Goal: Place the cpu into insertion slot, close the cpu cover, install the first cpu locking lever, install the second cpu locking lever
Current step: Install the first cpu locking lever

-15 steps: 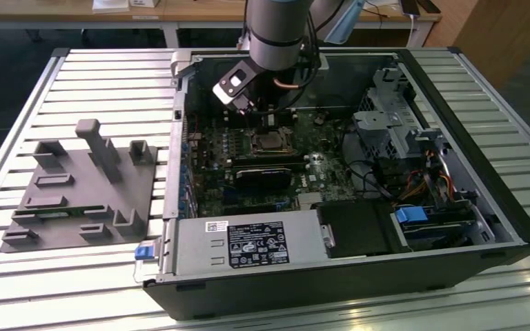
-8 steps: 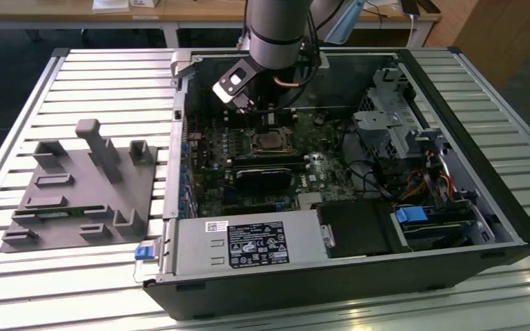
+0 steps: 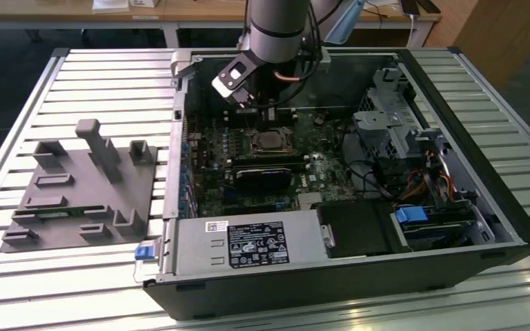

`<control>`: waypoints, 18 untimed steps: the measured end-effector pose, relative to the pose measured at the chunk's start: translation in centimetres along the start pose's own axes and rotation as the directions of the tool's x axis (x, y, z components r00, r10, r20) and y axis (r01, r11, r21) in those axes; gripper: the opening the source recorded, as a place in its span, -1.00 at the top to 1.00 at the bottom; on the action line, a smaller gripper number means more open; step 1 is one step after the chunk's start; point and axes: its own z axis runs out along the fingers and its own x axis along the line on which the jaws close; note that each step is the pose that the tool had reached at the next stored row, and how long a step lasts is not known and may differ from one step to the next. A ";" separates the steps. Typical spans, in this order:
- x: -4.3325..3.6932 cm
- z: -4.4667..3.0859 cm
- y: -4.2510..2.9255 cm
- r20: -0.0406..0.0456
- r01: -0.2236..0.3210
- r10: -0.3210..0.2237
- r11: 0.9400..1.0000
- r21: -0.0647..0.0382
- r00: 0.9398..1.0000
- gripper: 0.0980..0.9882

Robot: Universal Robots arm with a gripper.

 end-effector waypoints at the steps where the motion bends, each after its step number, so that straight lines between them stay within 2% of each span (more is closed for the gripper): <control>1: 0.02 -0.31 -0.01 0.001 0.000 0.000 1.000 0.000 1.000 0.98; 8: 0.18 -2.65 -0.11 0.004 0.000 0.000 1.000 0.000 1.000 0.98; 10: 0.20 -2.79 -0.17 0.005 0.007 -0.007 1.000 0.001 1.000 0.98; 13: 0.19 -2.79 -0.17 0.007 0.061 -0.061 0.998 0.004 0.998 0.98; 18: 0.19 -2.77 -0.17 0.010 0.151 -0.151 0.988 0.011 0.988 0.98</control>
